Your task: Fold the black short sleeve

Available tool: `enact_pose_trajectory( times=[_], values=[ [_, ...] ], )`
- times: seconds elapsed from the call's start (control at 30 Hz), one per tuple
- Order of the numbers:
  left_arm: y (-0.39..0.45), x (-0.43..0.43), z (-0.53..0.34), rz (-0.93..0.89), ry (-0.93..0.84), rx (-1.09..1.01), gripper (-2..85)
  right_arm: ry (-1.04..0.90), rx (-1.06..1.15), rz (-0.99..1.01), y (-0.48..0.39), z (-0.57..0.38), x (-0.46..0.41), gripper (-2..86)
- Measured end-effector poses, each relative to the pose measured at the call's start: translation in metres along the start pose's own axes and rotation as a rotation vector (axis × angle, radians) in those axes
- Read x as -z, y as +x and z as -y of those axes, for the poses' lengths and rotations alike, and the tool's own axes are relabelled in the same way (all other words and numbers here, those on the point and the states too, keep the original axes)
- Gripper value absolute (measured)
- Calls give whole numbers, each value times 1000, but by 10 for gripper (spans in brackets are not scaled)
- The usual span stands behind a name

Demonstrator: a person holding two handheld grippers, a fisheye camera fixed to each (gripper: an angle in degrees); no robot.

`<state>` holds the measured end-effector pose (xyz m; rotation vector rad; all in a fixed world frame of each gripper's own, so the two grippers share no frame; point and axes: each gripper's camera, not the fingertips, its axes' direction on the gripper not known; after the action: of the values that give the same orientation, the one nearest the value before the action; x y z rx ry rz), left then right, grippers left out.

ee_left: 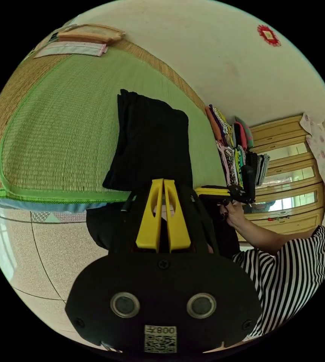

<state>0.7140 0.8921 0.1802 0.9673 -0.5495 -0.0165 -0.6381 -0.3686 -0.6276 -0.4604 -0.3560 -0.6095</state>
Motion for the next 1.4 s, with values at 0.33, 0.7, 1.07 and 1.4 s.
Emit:
enact_pose_trajectory(
  times=[0.33,0.7,1.07,1.4],
  values=[
    [181,-77,26,29,-280,-324,50,68,-208,265,79,-57,-10,23],
    [322,-145,27,357,-496,-637,60,150,-388,556,152,-118,-41,78],
    [399,-149,13,478,-474,-729,51,167,-424,638,175,-139,-75,81],
    [422,-146,1,510,-438,-765,44,178,-443,654,184,-151,-99,81]
  ],
)
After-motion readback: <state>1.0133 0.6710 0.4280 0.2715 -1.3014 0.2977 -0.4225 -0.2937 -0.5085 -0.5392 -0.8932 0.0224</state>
